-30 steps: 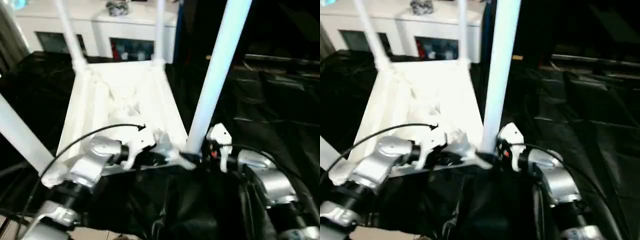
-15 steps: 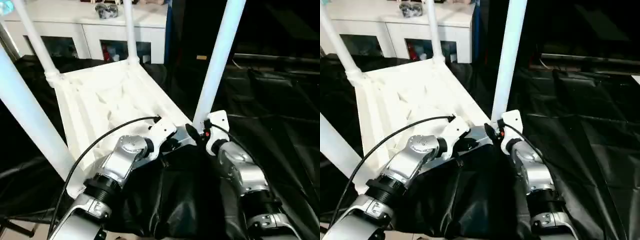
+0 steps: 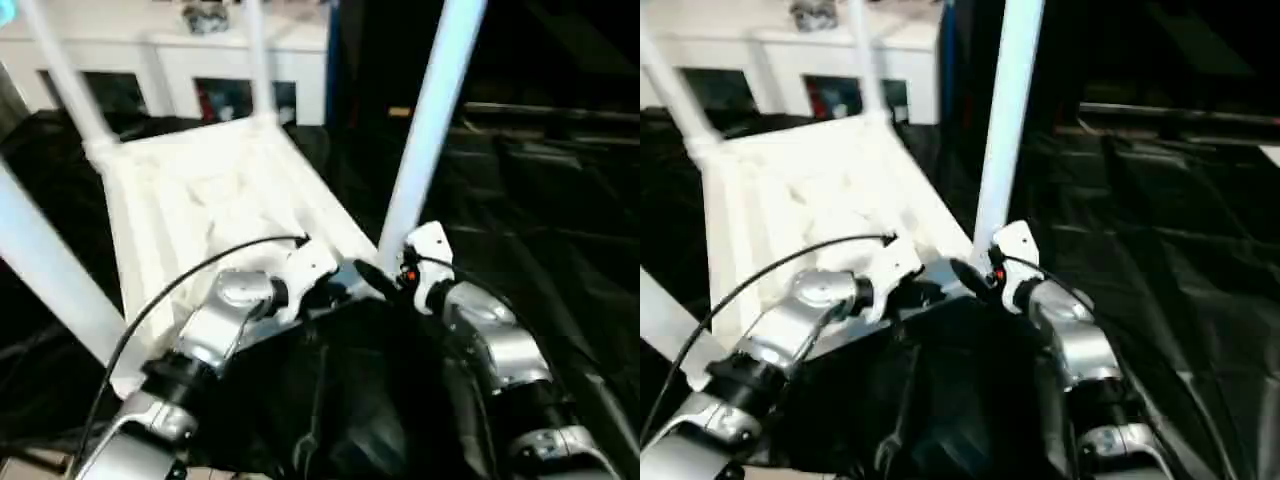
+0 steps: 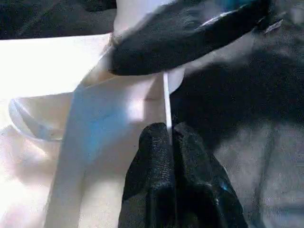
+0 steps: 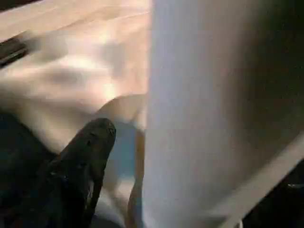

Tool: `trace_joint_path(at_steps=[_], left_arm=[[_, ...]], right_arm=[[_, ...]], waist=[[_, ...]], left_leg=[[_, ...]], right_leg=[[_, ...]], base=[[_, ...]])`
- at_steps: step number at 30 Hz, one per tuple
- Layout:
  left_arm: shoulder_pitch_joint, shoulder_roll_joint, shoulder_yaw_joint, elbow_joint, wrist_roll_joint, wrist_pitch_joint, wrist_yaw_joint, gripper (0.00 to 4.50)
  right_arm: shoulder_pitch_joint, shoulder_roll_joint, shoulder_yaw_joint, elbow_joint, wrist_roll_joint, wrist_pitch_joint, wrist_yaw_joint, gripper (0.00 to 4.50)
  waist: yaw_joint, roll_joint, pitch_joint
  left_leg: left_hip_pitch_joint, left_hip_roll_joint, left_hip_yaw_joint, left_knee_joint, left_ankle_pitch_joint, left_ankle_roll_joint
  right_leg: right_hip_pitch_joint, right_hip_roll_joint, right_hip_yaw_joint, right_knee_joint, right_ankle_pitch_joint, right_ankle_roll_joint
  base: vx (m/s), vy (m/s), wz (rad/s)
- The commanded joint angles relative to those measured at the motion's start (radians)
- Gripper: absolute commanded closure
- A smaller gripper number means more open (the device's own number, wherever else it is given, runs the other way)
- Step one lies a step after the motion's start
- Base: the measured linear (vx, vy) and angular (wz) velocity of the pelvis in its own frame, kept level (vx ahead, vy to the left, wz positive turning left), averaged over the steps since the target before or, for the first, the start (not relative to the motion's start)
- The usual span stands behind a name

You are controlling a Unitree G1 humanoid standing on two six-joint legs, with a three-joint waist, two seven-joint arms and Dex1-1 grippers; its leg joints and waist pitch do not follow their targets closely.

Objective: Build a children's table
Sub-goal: Rotate leg to tighten

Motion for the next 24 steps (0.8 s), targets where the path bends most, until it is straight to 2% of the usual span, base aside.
trace_joint_path(at_steps=[1,5,9,10,13,15,18,19,24], left_arm=[[-0.003,-0.001,-0.021,-0.048,-0.034,-0.043,-0.086,4.5],[0.003,0.042,-0.022,-0.053,-0.053,-0.059,-0.149,4.5],[0.009,0.075,-0.024,-0.057,-0.068,-0.061,-0.202,4.5],[0.011,0.083,-0.025,-0.059,-0.074,-0.06,-0.214,4.5],[0.022,0.113,-0.031,-0.076,-0.088,-0.05,-0.266,4.5],[0.023,0.119,-0.032,-0.075,-0.09,-0.053,-0.276,4.5],[0.025,0.125,-0.033,-0.076,-0.093,-0.053,-0.285,4.5],[0.024,0.128,-0.034,-0.074,-0.095,-0.052,-0.291,4.5],[0.026,0.133,-0.037,-0.075,-0.094,-0.048,-0.298,4.5]], right_arm=[[0.011,-0.021,0.029,-0.042,0.024,0.011,0.086,0.79],[0.034,-0.075,0.046,-0.083,0.044,0.025,0.195,0.79],[0.053,-0.115,0.071,-0.117,0.062,0.034,0.277,0.79],[0.056,-0.124,0.078,-0.125,0.067,0.035,0.293,1.06],[0.072,-0.15,0.11,-0.157,0.073,0.052,0.352,1.25],[0.076,-0.154,0.115,-0.166,0.074,0.058,0.364,1.5],[0.079,-0.158,0.12,-0.172,0.069,0.057,0.371,1.61],[0.08,-0.16,0.121,-0.172,0.067,0.057,0.376,1.82],[0.081,-0.171,0.129,-0.176,0.069,0.055,0.382,2.14]], waist=[[0.002,0.0,-0.069],[0.01,0.001,-0.069],[0.017,0.0,-0.065],[0.019,0.0,-0.065],[0.024,0.0,-0.064],[0.025,0.001,-0.064],[0.025,0.001,-0.064],[0.025,0.0,-0.064],[0.025,-0.001,-0.065]], left_leg=[[0.017,0.061,-0.028,-0.072,-0.175,0.069],[0.017,0.063,-0.026,-0.072,-0.154,0.081],[0.02,0.065,-0.026,-0.075,-0.197,0.057],[0.02,0.064,-0.025,-0.075,-0.203,0.053],[0.021,0.065,-0.026,-0.078,-0.212,0.043],[0.02,0.065,-0.026,-0.078,-0.21,0.041],[0.023,0.065,-0.026,-0.078,-0.216,0.032],[0.022,0.065,-0.026,-0.078,-0.216,0.031],[0.019,0.064,-0.026,-0.077,-0.197,0.038]], right_leg=[[0.045,-0.069,0.046,-0.055,-0.184,-0.241],[0.045,-0.07,0.048,-0.049,-0.148,-0.255],[0.044,-0.072,0.049,-0.055,-0.219,-0.245],[0.043,-0.072,0.049,-0.056,-0.231,-0.239],[0.042,-0.071,0.049,-0.057,-0.25,-0.231],[0.042,-0.071,0.049,-0.056,-0.248,-0.23],[0.04,-0.072,0.05,-0.057,-0.251,-0.231],[0.04,-0.072,0.05,-0.057,-0.249,-0.232],[0.043,-0.072,0.05,-0.055,-0.234,-0.232]], base=[[0.0,0.0,0.0],[0.0,0.0,0.0],[0.0,0.0,0.0],[0.0,0.0,0.0],[0.0,0.0,0.0],[0.0,0.0,0.0],[0.0,0.0,0.0],[0.0,0.0,0.0],[0.0,0.0,0.0]])
